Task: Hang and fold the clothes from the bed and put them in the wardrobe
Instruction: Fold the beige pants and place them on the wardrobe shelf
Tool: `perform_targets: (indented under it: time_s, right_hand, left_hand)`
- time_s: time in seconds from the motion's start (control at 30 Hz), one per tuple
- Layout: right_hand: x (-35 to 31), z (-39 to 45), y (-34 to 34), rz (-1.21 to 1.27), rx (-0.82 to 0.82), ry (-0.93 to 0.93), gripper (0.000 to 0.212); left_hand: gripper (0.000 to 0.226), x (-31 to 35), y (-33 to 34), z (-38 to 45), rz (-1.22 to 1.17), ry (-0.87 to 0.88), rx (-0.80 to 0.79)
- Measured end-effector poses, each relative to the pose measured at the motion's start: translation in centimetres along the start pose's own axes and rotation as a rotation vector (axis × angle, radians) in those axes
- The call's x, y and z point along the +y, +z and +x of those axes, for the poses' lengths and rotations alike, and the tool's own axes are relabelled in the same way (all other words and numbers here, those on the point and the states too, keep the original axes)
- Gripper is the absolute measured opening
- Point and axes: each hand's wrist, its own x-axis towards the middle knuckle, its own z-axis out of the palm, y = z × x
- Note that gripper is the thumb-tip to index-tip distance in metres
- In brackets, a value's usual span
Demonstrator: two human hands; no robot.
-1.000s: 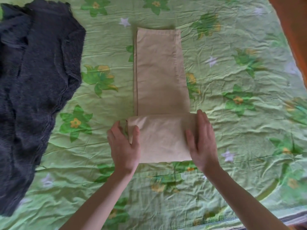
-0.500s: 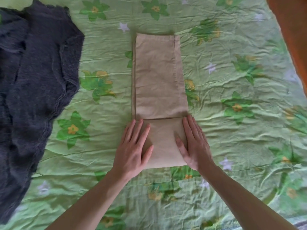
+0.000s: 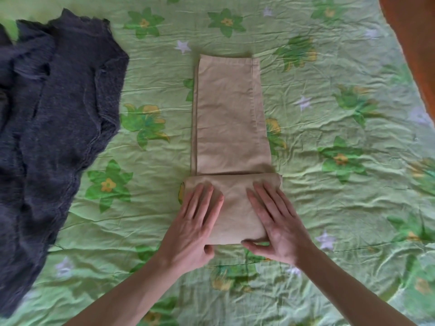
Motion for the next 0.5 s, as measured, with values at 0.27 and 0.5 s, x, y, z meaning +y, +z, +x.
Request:
perform_targets:
  time_s: [0.27, 0.5]
  right_hand:
    - [0.5, 0.2, -2.5, -0.083, -0.215, -0.03, 0.131]
    - [-0.2, -0.5, -8.2, 0.237, -0.286, 0.038, 0.081]
  left_hand:
    - [0.116, 0.5, -2.5, 0.3, -0.114, -0.026, 0.016]
    - [0.062, 1.2, -8.2, -1.8, -0.338, 0.017, -0.165]
